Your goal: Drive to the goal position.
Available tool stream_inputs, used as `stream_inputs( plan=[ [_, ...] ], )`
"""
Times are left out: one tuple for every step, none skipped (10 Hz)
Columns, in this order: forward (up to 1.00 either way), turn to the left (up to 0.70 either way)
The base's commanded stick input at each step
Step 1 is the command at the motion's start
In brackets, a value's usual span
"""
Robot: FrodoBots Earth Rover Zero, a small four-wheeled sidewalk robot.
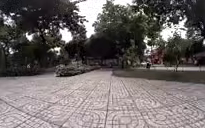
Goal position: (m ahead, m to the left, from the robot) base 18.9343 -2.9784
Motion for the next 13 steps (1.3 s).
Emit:
stream_inputs(
  plan=[
    [1.0, 0.0],
    [1.0, 0.0],
    [1.0, 0.0],
    [1.0, 0.0],
    [1.0, 0.0],
    [1.0, 0.0],
    [1.0, 0.0],
    [1.0, 0.0],
    [1.0, 0.0],
    [1.0, 0.0],
    [1.0, 0.0],
    [1.0, 0.0],
    [1.0, 0.0]
  ],
)
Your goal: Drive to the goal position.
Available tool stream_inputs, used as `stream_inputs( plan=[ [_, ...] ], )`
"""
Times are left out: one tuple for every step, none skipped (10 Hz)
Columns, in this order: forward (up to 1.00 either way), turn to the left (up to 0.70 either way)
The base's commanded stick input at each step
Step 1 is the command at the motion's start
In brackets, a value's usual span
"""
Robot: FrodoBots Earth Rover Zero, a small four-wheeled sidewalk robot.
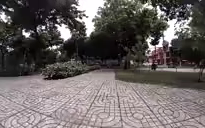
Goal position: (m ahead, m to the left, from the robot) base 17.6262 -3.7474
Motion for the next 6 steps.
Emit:
stream_inputs(
  plan=[
    [1.0, 0.0],
    [1.0, 0.0],
    [1.0, 0.0],
    [1.0, 0.0],
    [1.0, 0.0],
    [1.0, 0.0]
  ],
)
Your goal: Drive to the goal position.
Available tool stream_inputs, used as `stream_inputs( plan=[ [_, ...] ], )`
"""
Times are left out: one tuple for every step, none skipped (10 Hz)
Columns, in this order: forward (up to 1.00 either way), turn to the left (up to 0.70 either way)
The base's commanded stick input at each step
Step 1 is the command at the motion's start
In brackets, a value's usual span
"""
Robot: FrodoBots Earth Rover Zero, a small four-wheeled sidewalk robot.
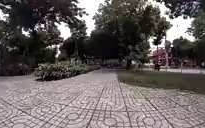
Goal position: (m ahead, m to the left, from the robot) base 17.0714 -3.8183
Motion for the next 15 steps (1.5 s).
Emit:
stream_inputs(
  plan=[
    [1.0, 0.0],
    [1.0, 0.0],
    [1.0, 0.0],
    [1.0, 0.0],
    [1.0, 0.0],
    [1.0, 0.0],
    [1.0, 0.0],
    [1.0, 0.0],
    [1.0, 0.0],
    [1.0, 0.0],
    [1.0, 0.0],
    [1.0, 0.0],
    [1.0, 0.0],
    [1.0, 0.0],
    [1.0, 0.0]
  ],
)
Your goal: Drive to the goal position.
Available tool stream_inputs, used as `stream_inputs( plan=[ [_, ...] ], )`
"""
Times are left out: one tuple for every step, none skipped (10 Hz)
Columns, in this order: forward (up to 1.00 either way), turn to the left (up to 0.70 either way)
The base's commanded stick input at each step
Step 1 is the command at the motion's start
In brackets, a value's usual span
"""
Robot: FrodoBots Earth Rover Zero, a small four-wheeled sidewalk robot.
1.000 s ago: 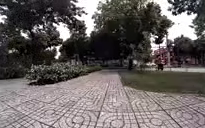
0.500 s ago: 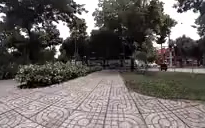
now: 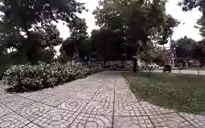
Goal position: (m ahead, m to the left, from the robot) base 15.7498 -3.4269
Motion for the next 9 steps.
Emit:
stream_inputs(
  plan=[
    [1.0, 0.0],
    [1.0, 0.0],
    [1.0, 0.0],
    [1.0, 0.0],
    [1.0, 0.0],
    [1.0, 0.0],
    [1.0, 0.0],
    [1.0, 0.0],
    [1.0, 0.0]
  ],
)
